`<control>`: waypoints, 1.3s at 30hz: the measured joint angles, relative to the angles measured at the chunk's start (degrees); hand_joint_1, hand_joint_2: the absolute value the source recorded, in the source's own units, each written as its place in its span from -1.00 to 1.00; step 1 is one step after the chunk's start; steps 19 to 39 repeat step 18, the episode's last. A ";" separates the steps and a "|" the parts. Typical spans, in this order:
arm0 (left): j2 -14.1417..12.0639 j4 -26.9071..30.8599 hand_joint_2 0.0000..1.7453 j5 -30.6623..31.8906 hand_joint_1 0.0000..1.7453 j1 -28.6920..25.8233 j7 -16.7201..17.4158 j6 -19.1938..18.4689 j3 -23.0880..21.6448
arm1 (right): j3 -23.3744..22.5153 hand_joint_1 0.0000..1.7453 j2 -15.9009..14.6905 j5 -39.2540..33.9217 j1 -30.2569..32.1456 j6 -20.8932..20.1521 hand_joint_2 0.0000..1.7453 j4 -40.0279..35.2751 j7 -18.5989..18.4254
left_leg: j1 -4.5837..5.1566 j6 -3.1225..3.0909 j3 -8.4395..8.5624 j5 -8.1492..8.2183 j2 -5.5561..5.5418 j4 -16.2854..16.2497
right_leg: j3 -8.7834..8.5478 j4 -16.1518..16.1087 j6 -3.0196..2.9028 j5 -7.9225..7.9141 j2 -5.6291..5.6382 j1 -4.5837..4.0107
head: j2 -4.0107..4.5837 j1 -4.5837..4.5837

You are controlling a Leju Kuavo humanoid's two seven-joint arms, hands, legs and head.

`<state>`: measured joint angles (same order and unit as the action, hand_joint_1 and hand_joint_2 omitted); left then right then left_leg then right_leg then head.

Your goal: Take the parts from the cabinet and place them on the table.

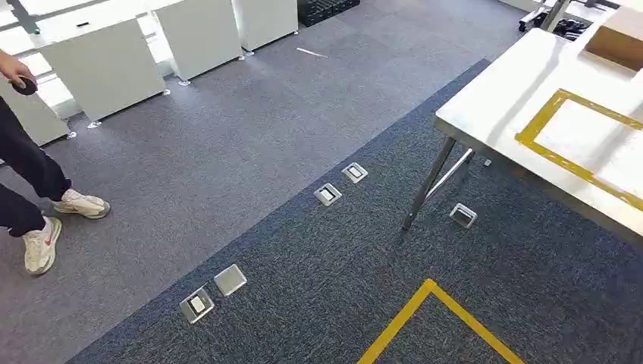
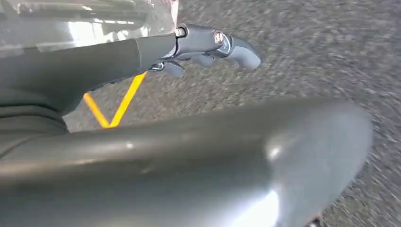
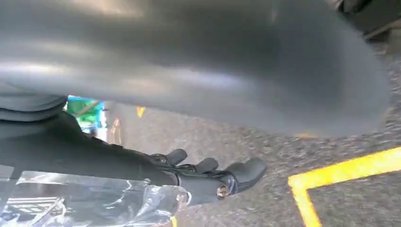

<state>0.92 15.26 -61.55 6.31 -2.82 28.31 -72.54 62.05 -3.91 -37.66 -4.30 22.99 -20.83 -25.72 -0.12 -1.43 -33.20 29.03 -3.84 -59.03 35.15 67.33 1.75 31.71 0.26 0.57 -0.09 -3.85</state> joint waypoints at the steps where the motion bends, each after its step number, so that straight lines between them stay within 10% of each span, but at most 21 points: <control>1: 0.00 0.00 -1.00 0.20 -1.00 0.04 0.31 -0.26 -0.02 | 0.00 -1.00 -0.02 -0.09 -0.02 0.00 -1.00 0.00 -0.18 | -0.05 0.26 0.12 0.17 -0.81 -0.11 | -1.95 -5.17 -0.23 -2.91 1.39 0.05 | 0.00 -0.04; 2: 0.04 0.00 -1.00 0.42 -1.00 0.07 0.65 -0.33 -0.13 | 0.06 -1.00 -0.04 -0.20 -0.02 -0.04 -1.00 0.00 -0.42 | -0.02 0.54 -0.05 0.28 -1.30 -0.24 | -2.76 -6.76 -0.39 -2.36 4.50 0.30 | 0.00 -0.04; 6: -0.26 0.00 -1.00 0.77 -1.00 -0.10 1.42 -0.20 -0.52 | 0.85 -1.00 0.07 -0.77 -0.09 -0.68 -1.00 0.00 -0.92 | -0.61 2.06 -0.86 -0.25 -3.81 -0.13 | -3.33 -8.47 -1.06 -2.14 3.21 -0.05 | 0.00 -0.02; 7: -0.72 0.00 -1.00 0.70 -1.00 -0.14 1.42 -0.13 -0.63 | 1.00 -1.00 0.18 -0.76 -0.19 -0.92 -1.00 0.00 -0.92 | -0.56 2.25 -0.87 0.22 -3.07 -0.48 | -3.66 -9.08 -1.58 -2.44 2.35 0.57 | 0.00 -0.02; 9: -0.96 0.00 -1.00 0.57 -1.00 0.08 1.42 0.02 -0.83 | 1.33 -1.00 0.15 -1.03 -0.25 -1.46 -1.00 0.00 -0.92 | -0.35 3.06 -2.64 2.89 2.17 -4.70 | -4.29 -9.42 -2.09 -2.29 0.86 0.41 | 0.00 0.96; 11: -1.29 0.00 -1.00 0.64 -1.00 0.43 1.73 -0.04 -0.92 | 1.82 -1.00 0.22 -1.57 -0.21 -1.92 -1.00 0.00 -0.70 | -0.59 3.57 -6.75 6.51 2.89 -13.22 | -4.59 -9.39 -2.30 -2.00 -1.07 0.38 | 0.00 1.03; 13: -1.68 0.00 -1.00 0.51 -1.00 0.32 2.49 0.13 -1.05 | 2.27 -1.00 0.31 -1.99 -0.22 -1.97 -1.00 0.02 0.37 | -0.86 3.84 -8.35 6.46 3.00 -16.17 | -4.79 -9.35 -2.23 -1.74 -2.73 0.41 | 0.00 1.12; 16: -2.45 0.00 -1.00 0.29 -1.00 0.13 2.80 0.61 -1.07 | 2.51 -1.00 0.66 -2.14 -0.45 -2.14 -1.00 0.02 1.36 | -0.95 3.74 -2.55 -0.42 4.76 -4.76 | -5.57 -9.34 -1.74 -1.14 -4.61 0.44 | 0.00 1.18; 18: -2.84 0.00 -1.00 0.07 -1.00 0.51 2.61 1.00 -1.07 | 2.82 -1.00 0.79 -2.47 -0.55 -2.23 -1.00 0.07 1.57 | 0.13 2.98 -0.56 -0.22 8.75 -0.17 | -5.93 -9.18 -0.87 -0.52 -5.78 -0.14 | 0.00 1.49; 39: -2.84 0.00 -1.00 0.07 -1.00 0.51 2.61 1.00 -1.07 | 2.82 -1.00 0.79 -2.47 -0.55 -2.23 -1.00 0.07 1.57 | 0.13 2.98 -0.56 -0.22 8.75 -0.17 | -5.93 -9.18 -0.87 -0.52 -5.78 -0.14 | 0.00 1.49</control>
